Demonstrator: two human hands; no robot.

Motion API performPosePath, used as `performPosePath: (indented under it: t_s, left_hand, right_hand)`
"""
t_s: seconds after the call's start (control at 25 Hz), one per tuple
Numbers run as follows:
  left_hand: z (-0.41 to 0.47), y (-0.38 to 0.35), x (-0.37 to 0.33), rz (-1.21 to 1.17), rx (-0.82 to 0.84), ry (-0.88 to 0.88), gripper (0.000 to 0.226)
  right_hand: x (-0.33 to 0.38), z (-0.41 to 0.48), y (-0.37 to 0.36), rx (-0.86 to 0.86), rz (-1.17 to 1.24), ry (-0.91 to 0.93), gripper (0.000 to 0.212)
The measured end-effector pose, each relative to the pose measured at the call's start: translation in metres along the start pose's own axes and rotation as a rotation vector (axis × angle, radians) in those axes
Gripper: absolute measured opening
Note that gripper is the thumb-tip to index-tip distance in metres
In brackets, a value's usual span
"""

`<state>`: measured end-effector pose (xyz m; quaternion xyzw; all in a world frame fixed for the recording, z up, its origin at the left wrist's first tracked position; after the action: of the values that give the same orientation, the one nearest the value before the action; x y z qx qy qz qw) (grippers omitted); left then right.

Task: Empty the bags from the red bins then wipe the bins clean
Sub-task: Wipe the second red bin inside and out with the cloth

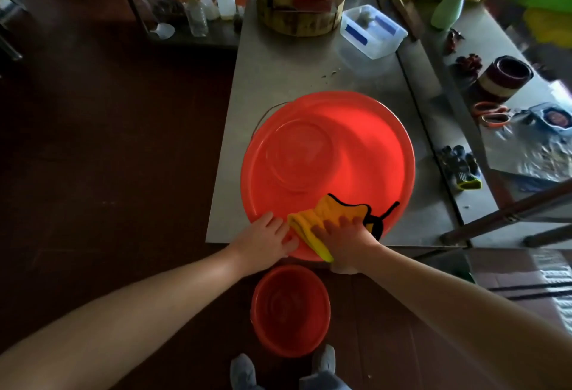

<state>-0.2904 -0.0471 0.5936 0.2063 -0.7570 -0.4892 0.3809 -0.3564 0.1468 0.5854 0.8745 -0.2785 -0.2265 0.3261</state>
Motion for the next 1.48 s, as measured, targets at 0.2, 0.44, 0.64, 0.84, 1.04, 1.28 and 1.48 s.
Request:
performPosePath:
  t_s: [0.2, 0.44, 0.64, 0.84, 1.04, 1.28, 1.48]
  left_hand:
    - [0.005, 0.020, -0.005, -0.029, 0.075, 0.119, 0.050]
    - [0.011, 0.012, -0.009, -0.034, 0.040, 0.071, 0.054]
    - [0.001, 0.015, -0.001, 0.026, -0.053, 0.001, 0.063]
    - [-0.019, -0.006, -0.013, 0.041, -0.103, -0.095, 0.065]
    - [-0.023, -0.008, -0.031, 0.073, -0.149, -0.113, 0.063]
    - [-0.022, -0.006, -0.043, 0.083, -0.172, -0.121, 0.059]
    - [-0.028, -0.007, -0.053, 0.088, -0.206, 0.006, 0.054]
  right_hand:
    - [0.002, -0.016, 0.003, -0.139, 0.043, 0.104, 0.085]
    - [-0.014, -0.010, 0.007, 0.066, 0.369, 0.074, 0.086]
    - [0.017, 0.032, 0.021, 0.034, 0.488, 0.040, 0.067]
    - [0.008, 0.090, 0.001, -0.087, 0.250, 0.028, 0.048]
    - [-0.030, 0.122, -0.023, 0.059, 0.405, -0.240, 0.059]
    - [0.047, 0.140, 0.001, 0.098, 0.780, 0.029, 0.075]
    - [0.012, 0.130, -0.013, -0.044, 0.581, 0.006, 0.064]
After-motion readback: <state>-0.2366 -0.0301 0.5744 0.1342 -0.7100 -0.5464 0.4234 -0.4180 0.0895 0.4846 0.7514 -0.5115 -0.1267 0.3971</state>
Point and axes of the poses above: each hand's wrist, its own z-axis towards the middle knuckle, its own y-axis out of the back of the hand, x = y × z, the point moved 3 cm from there along z, towards the middle knuckle, and after that the axes turned 8 degrees about x, right-handed, at the moved point
